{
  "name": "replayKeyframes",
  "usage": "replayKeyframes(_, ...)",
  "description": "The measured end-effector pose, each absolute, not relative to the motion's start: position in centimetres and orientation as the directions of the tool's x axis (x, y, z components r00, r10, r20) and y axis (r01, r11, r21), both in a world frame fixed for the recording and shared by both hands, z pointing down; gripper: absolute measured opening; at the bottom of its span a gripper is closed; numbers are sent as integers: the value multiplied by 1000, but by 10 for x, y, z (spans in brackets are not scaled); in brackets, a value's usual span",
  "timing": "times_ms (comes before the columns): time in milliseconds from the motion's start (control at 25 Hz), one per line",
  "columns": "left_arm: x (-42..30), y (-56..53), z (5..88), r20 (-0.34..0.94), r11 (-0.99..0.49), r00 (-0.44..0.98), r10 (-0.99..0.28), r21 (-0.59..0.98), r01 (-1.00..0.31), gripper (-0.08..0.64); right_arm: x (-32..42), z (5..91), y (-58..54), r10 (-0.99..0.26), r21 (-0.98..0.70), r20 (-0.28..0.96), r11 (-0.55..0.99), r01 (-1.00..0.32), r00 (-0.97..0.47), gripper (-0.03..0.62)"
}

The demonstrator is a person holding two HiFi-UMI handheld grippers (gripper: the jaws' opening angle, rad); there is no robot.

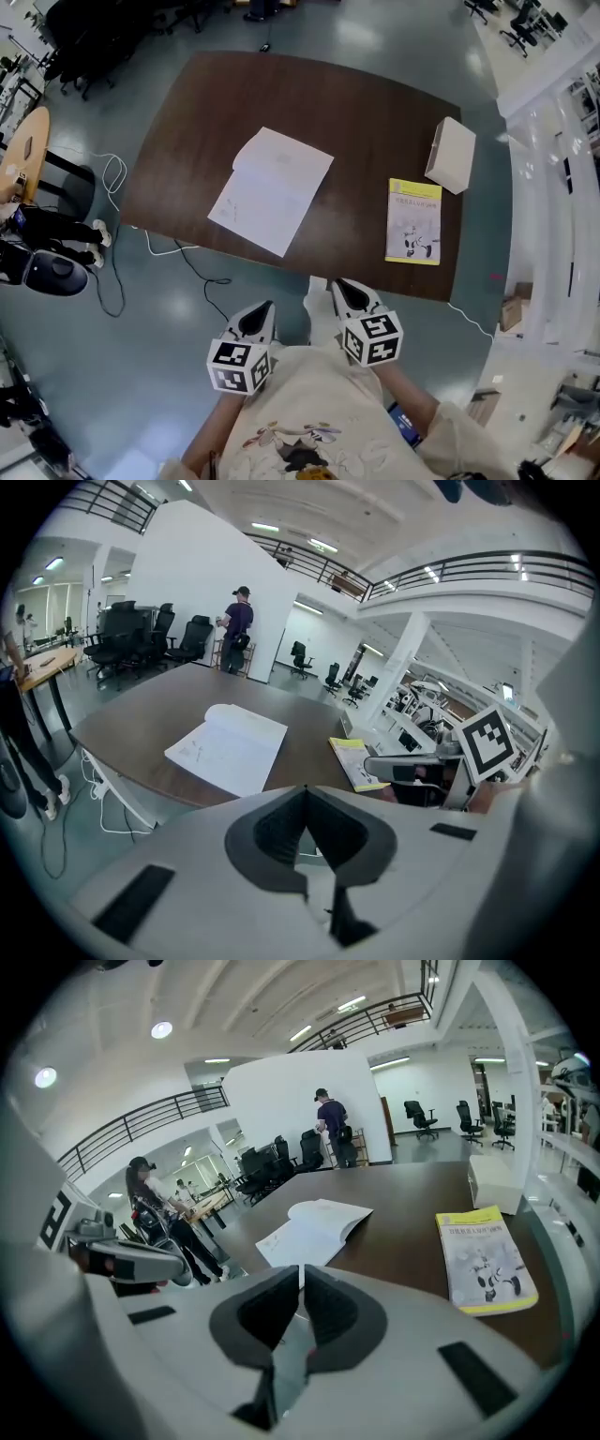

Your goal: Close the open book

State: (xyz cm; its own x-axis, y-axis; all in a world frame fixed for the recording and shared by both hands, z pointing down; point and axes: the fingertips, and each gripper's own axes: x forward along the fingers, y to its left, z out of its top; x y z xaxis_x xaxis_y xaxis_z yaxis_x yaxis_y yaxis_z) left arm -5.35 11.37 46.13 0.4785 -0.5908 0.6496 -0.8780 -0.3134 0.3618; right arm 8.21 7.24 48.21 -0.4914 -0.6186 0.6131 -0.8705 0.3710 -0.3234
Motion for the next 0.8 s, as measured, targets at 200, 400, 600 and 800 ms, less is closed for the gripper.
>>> replayKeyframes(200,-26,53,460,656,-320,454,-602,322,-891,5,99,491,13,-579,-366,611,398,-841,-540,12)
replayKeyframes(400,-23,12,453,649,-270,417,-636,318,-909,6,99,499,-25,-541,-413,601,421,-808,-589,63)
replayKeyframes(600,-24,-4,449,654,-251,396,-645,308,-918,5,91,518,-49,-471,-598,555,346,-723,-685,126)
replayKeyframes(800,-29,-17,453,664,-260,388,-640,288,-922,5,95,546,-81,-466,-710,526,219,-669,-712,143)
